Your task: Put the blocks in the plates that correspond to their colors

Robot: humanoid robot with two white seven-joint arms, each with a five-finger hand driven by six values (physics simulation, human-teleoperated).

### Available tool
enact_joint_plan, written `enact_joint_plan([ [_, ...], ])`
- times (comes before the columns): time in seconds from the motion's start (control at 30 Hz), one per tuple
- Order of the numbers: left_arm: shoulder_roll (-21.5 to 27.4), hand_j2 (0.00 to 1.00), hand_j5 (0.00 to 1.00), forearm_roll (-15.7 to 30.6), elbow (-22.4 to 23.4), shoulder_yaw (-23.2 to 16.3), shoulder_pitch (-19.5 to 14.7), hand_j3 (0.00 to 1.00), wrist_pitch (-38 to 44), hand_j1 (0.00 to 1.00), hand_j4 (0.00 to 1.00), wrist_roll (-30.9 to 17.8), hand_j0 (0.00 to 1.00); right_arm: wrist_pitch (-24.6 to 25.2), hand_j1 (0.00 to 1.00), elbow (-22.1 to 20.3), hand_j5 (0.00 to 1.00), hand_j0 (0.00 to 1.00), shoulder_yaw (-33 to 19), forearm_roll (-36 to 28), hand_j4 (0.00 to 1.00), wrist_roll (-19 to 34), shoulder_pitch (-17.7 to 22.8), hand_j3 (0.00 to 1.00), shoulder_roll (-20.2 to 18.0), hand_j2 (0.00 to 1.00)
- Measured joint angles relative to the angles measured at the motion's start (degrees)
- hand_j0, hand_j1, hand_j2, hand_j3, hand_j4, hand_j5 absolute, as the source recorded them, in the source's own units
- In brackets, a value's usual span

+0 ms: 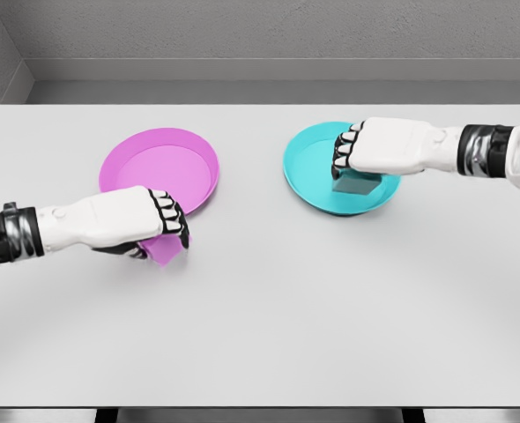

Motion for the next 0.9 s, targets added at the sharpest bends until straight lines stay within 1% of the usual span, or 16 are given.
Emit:
enact_joint_plan([
  [0.1,-1.0,0.56,0.56,0.0,1.4,0.0,-1.6,0.56,0.0,0.56,0.56,0.0,0.56,0.0,0.60,1.4,0.60,0.60,0.0,0.0,0.60,0.0,-0.9,0.60,0.6,0.60],
  [0.2,-2.1,0.56,0.56,-0.1,2.9,-0.1,-2.9,0.56,0.0,0.56,0.56,0.0,0.56,0.0,0.60,3.7,0.60,0.60,0.1,0.2,0.60,0.1,-1.2,0.60,2.4,0.60],
  [0.4,-3.7,0.56,0.56,-0.4,4.7,-0.2,-4.5,0.56,0.0,0.56,0.56,-0.1,0.56,0.0,0.60,8.5,0.60,0.60,0.4,0.3,0.60,0.7,-2.3,0.60,5.8,0.60],
  [0.53,-4.9,0.56,0.56,-0.5,6.2,-0.2,-5.5,0.56,0.0,0.56,0.56,-0.1,0.56,0.0,0.60,11.3,0.60,0.60,0.5,0.7,0.60,0.8,-2.9,0.60,7.3,0.60],
  [0.6,-5.7,0.56,0.56,-0.5,7.3,-0.5,-7.4,0.56,0.0,0.56,0.56,-0.1,0.56,0.0,0.60,12.3,0.60,0.60,0.5,0.8,0.60,0.9,-2.9,0.60,7.8,0.60],
  [0.63,-6.1,0.56,0.56,-0.5,8.1,-1.0,-8.3,0.56,0.0,0.56,0.56,-0.1,0.56,0.0,0.63,12.6,0.63,0.63,0.5,0.9,0.63,0.9,-2.9,0.63,7.9,0.63],
  [0.67,-6.6,0.56,0.56,-0.6,8.9,-1.4,-8.9,0.56,0.0,0.56,0.56,-0.1,0.56,0.0,0.76,12.9,0.76,0.76,0.5,0.9,0.76,1.1,-2.9,0.76,8.0,0.76],
  [0.7,-7.0,0.56,0.56,-0.6,9.7,-1.7,-9.4,0.56,0.0,0.56,0.56,-0.1,0.56,0.0,0.98,13.0,0.98,0.98,0.5,0.9,0.98,1.3,-2.9,0.98,8.1,0.98],
  [0.73,-7.4,0.56,0.56,-0.6,10.5,-2.0,-9.8,0.56,0.0,0.56,0.56,-0.1,0.56,0.0,1.00,13.1,1.00,1.00,0.4,0.9,1.00,1.4,-2.8,1.00,8.2,1.00],
  [0.9,-9.0,0.56,0.56,-0.6,14.1,-2.8,-11.9,0.56,0.0,0.56,0.56,-0.1,0.56,0.0,1.00,13.5,1.00,1.00,0.2,0.8,1.00,1.6,-2.7,1.00,8.3,1.00],
])
